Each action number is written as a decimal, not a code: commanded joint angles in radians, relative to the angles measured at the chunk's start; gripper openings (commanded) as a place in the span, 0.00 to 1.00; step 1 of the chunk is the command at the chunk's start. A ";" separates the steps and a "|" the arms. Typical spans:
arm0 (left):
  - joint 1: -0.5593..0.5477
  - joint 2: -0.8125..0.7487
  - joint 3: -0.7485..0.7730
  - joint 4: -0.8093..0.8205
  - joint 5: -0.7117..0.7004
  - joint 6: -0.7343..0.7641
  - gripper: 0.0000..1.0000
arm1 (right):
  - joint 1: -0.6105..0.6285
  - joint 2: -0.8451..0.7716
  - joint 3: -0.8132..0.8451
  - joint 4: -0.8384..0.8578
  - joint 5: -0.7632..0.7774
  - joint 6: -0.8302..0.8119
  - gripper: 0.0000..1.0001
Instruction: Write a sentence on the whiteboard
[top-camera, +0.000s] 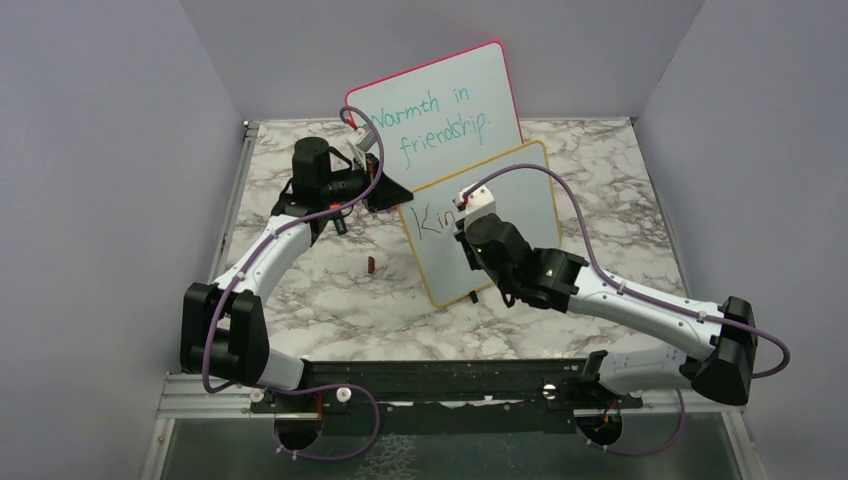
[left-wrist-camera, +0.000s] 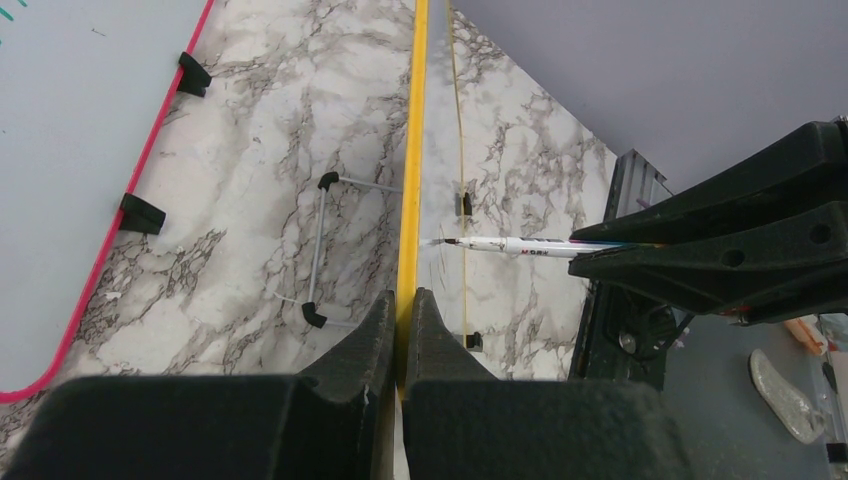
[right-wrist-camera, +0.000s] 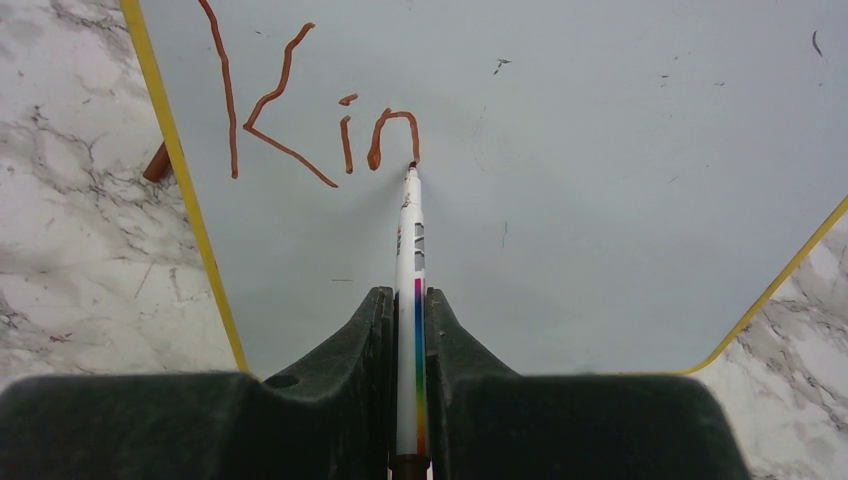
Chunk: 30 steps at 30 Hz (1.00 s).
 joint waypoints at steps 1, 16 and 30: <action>-0.015 0.018 0.002 -0.066 0.011 0.040 0.00 | -0.007 -0.038 -0.006 -0.009 -0.018 0.010 0.01; -0.015 0.019 0.005 -0.080 0.011 0.051 0.00 | -0.029 -0.100 -0.040 0.067 0.000 -0.071 0.01; -0.015 0.023 0.006 -0.082 0.018 0.052 0.00 | -0.063 -0.071 -0.055 0.125 -0.037 -0.086 0.01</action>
